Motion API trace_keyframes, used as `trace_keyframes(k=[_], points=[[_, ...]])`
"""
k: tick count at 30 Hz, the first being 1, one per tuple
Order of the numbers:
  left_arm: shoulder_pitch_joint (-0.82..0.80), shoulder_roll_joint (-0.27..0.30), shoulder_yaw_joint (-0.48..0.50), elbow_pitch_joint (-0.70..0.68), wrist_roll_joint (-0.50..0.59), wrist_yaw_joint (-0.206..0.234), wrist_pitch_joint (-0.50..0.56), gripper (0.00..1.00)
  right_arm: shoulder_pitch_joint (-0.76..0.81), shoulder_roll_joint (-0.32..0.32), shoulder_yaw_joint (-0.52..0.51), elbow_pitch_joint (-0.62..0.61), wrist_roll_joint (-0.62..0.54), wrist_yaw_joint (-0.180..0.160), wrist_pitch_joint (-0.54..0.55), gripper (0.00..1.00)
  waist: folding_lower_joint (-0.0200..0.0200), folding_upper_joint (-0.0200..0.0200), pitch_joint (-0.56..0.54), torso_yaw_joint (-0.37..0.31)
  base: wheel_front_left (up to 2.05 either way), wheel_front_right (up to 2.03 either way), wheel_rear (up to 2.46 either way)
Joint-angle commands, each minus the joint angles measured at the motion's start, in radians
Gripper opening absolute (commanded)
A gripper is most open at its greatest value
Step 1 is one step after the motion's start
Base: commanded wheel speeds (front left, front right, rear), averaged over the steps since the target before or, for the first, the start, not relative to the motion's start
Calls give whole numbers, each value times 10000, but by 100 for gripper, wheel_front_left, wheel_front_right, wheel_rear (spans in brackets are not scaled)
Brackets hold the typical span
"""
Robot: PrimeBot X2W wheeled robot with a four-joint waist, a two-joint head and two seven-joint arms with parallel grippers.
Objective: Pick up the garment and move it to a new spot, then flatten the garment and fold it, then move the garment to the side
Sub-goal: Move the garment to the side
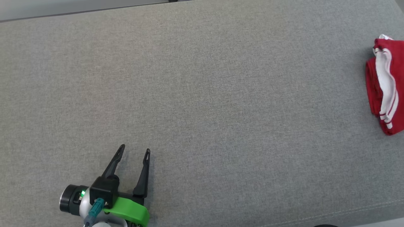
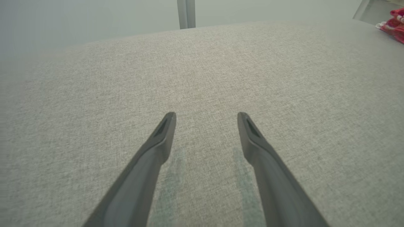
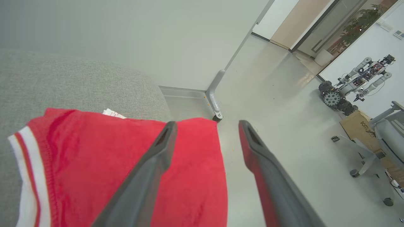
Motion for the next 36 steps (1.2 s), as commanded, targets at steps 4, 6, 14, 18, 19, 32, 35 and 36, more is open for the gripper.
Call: trace_keyframes(k=[4,6,14,18,19,32,35,36], points=[[-78,-42,246,11,3,53,11,100,227,662,54,84,-257,-17,-417,100,-1,0,-319,88,0,0,0],[55,-94,408,70,-44,113,11,100,323,1501,782,-263,69,-17,-519,100,-1,0,-607,66,0,0,0],[446,-161,841,121,-256,274,11,100,2420,3748,3599,-2928,1908,-17,-510,100,-1,0,-1490,-14,0,0,0],[593,-195,989,198,-305,296,11,100,3524,4247,4481,-3738,2756,-17,-512,100,-1,0,-1863,40,0,0,0],[637,-197,1030,216,-308,304,11,100,3715,4352,4562,-3944,2961,-17,-512,100,-1,0,-1961,64,0,0,0],[1247,-224,1517,637,-574,622,11,100,5708,4876,4581,-4874,3807,-17,-514,100,-1,0,-3108,121,0,0,0],[1326,-225,1618,749,-784,748,11,100,5929,4906,4413,-5079,3711,-17,-514,100,-1,0,-3257,79,0,0,0],[1318,-227,1636,778,-830,741,11,100,5995,4924,4397,-5191,3698,-16,-514,100,-1,0,-3282,71,0,0,0]])
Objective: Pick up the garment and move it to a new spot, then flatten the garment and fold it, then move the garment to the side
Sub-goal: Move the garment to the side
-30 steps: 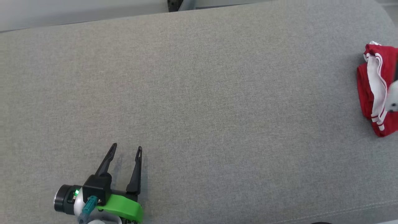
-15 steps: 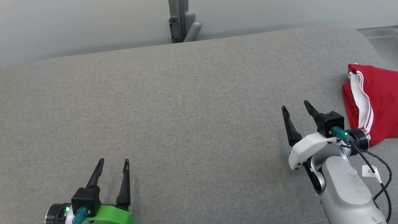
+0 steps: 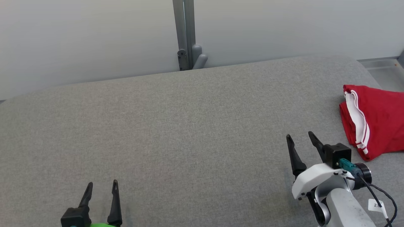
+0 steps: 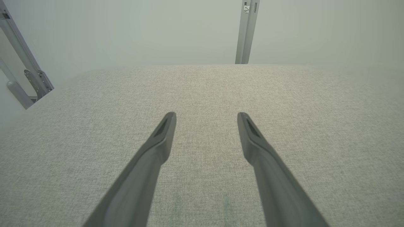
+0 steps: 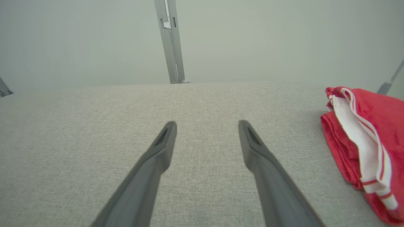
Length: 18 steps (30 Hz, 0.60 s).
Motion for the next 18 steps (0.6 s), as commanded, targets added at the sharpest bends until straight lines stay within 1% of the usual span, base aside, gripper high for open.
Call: trace_keyframes(k=[1,11,18], points=[[39,17,94,25,-26,64,11,100,159,20,4,-67,-80,-14,-23,100,1,0,-91,-40,0,0,0],[-435,20,777,429,-148,449,11,100,331,67,-182,-401,-347,-14,-23,100,1,0,86,-25,0,0,0],[-419,19,799,364,-184,350,11,100,564,89,-241,-618,-564,-14,-24,100,1,0,36,18,0,0,0]])
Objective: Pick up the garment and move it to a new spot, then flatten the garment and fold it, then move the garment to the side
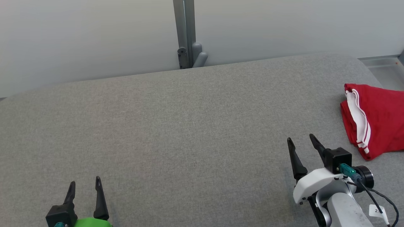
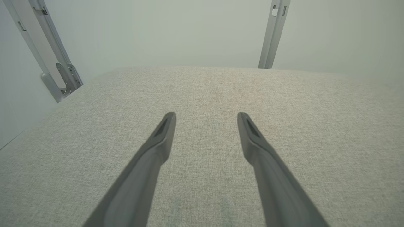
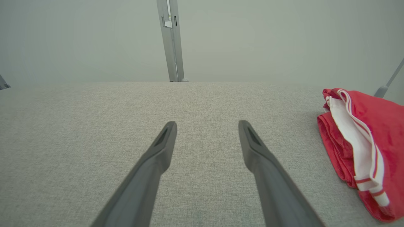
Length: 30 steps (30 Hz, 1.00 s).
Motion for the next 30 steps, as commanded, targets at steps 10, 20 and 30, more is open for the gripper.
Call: trace_keyframes(k=[10,20,30], points=[[128,30,-136,11,-112,-176,11,100,263,-9,-48,-180,8,-14,-24,100,1,0,-64,45,0,0,0],[179,28,-269,33,-196,-258,11,100,256,-17,-104,-63,71,-14,-24,100,1,0,-15,100,0,0,0],[161,35,-344,-30,-293,-236,10,100,125,-8,0,44,160,-14,-24,100,1,0,66,313,0,0,0]])
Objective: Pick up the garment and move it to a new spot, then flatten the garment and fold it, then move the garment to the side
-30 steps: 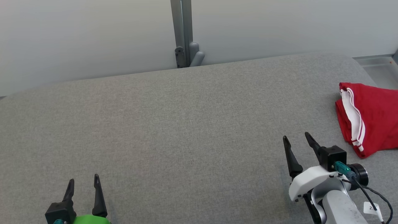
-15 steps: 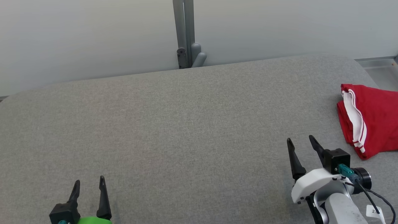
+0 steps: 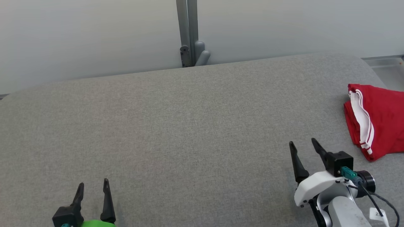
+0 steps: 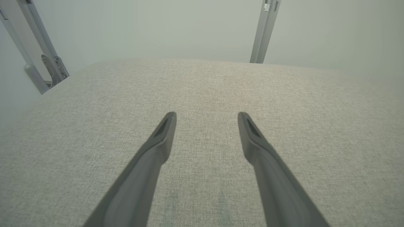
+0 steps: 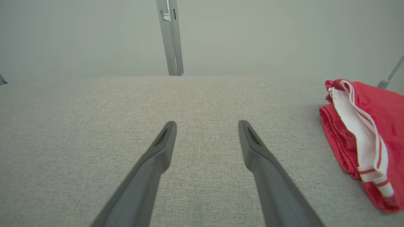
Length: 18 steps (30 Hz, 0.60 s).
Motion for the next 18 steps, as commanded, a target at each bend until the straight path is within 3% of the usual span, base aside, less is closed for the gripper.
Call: trace_keyframes(k=[1,16,17,18], points=[[-13,34,-86,11,-3,-54,10,100,31,-35,-152,1,40,-18,-26,100,0,0,-7,506,0,0,0],[36,45,-147,24,-201,-211,11,100,44,-21,-24,148,-57,-9,-26,100,0,0,25,514,0,0,0],[-7,0,-155,27,-197,-183,0,0,8,11,-16,153,-37,-6,-2,0,0,0,26,515,0,0,0],[-12,-6,-150,83,-204,-188,5,0,20,21,-20,198,-28,-4,4,0,0,0,27,516,0,0,0]])
